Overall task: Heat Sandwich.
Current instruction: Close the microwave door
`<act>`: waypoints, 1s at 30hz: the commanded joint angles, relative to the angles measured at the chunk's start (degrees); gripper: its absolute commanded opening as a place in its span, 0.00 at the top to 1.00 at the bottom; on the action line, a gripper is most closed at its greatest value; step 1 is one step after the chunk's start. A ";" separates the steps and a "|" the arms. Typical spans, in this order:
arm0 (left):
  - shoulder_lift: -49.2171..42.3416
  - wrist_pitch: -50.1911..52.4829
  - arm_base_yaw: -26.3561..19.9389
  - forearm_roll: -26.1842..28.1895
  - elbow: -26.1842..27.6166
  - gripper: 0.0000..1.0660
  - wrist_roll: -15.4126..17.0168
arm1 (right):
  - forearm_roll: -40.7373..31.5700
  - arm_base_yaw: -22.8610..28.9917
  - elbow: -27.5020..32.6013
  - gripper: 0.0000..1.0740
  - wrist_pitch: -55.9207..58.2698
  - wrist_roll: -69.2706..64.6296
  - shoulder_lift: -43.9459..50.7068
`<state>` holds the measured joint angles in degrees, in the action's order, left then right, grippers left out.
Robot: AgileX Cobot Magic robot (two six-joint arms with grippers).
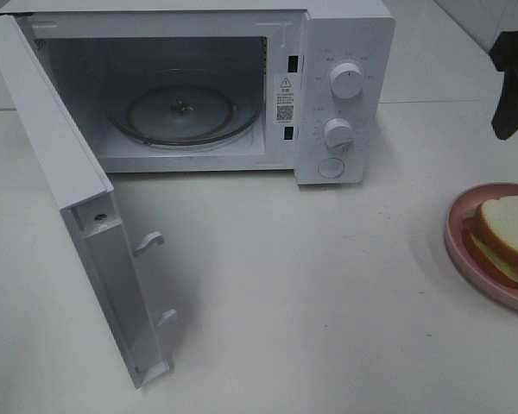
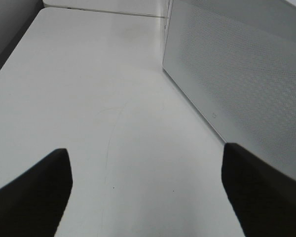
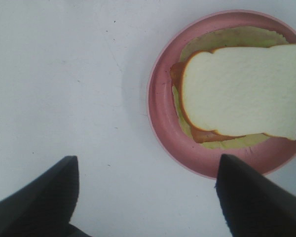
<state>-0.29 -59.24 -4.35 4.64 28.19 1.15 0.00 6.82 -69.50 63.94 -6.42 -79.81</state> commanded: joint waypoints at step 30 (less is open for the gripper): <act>-0.92 0.06 -0.06 0.34 -0.11 0.28 -0.06 | 2.52 -0.17 39.94 0.31 -2.98 -4.53 62.11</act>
<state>-0.29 -59.24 -4.35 4.64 28.19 1.15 1.89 6.82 -30.08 61.02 -10.60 -18.79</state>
